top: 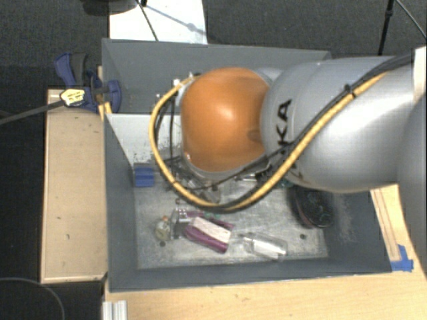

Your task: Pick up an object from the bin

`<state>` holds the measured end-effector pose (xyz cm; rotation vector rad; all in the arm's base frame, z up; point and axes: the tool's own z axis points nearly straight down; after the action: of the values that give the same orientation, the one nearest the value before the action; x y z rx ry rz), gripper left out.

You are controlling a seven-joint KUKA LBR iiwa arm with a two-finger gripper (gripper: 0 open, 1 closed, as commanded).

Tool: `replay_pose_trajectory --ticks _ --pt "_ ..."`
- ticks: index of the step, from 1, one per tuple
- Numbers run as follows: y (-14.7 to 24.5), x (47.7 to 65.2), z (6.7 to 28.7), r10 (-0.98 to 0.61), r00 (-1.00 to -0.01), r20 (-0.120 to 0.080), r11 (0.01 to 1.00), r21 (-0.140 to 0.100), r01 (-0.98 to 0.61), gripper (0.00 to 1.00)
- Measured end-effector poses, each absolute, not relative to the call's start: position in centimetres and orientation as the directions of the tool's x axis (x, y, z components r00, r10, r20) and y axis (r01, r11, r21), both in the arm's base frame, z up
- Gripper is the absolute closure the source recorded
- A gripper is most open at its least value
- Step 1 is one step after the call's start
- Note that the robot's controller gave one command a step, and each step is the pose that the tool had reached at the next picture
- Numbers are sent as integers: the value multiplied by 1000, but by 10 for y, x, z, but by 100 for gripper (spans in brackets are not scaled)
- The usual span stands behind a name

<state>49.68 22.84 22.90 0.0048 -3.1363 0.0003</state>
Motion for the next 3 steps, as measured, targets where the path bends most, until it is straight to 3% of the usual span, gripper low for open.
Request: replay_pose_trajectory --ticks 1,2,3 --pt "182 516 69 -174 -985 -3 985 1 -174 0" --pt "76 513 76 -353 -936 2 936 -3 -353 0" --pt "81 514 78 -352 -936 -3 936 0 -352 100"
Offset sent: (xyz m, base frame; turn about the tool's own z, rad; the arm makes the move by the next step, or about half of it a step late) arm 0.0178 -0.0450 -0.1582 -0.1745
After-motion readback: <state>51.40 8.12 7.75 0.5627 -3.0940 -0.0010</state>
